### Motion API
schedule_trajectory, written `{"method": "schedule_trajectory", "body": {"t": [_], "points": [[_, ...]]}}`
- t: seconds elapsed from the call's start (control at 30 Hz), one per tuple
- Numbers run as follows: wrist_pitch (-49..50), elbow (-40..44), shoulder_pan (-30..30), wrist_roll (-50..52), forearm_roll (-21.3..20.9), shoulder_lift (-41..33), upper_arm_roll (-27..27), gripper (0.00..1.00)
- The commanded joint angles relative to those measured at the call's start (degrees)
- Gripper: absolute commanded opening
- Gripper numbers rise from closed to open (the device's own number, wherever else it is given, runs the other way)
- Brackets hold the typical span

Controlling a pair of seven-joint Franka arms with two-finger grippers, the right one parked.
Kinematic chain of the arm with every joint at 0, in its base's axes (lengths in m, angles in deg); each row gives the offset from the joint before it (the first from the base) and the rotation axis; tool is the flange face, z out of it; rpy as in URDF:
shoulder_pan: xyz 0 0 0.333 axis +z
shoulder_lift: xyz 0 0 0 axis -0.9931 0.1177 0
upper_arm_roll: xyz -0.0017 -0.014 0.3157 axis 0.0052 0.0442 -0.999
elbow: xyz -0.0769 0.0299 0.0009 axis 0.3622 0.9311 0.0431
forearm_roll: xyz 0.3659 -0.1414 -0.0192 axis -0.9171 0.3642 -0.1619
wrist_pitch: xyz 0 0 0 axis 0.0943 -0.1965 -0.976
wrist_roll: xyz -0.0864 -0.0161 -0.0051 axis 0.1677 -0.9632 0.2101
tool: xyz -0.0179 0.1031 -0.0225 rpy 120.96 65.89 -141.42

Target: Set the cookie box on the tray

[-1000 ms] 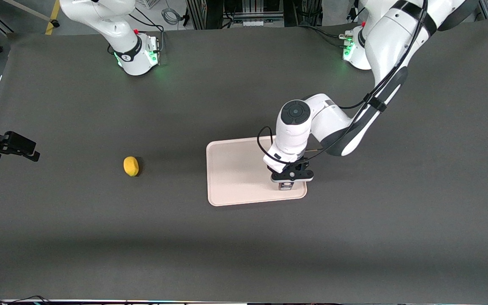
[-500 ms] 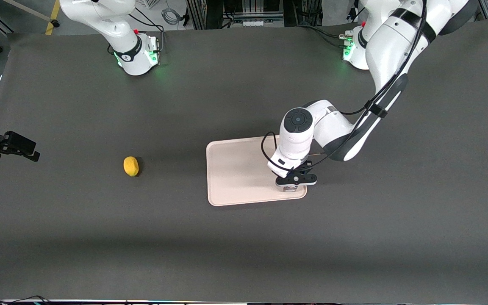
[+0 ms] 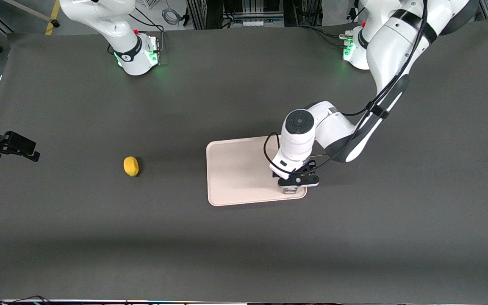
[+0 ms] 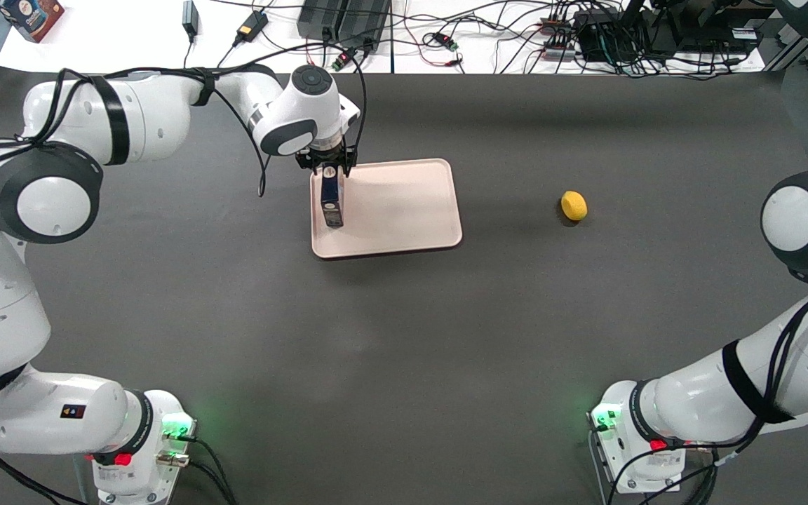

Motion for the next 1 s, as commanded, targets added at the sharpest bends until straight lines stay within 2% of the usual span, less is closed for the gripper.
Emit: {"method": "schedule_trajectory", "body": {"t": [0.0,0.43,0.7,0.9,0.97], "points": [[-0.5,0.6,-0.2,1.4,-1.5,0.8,0.0,1.00],[-0.4,1.1,0.0,1.5,-1.2,0.3,0.1,1.00],[1.8,2.1,0.1,1.0,-0.3,-3.0,1.0,1.00],[4.7,2.6,1.3,-1.2,1.7,-6.9,2.8,1.00],[5.4,2.6,1.8,-3.9,3.9,-8.4,3.2,1.00]]}}
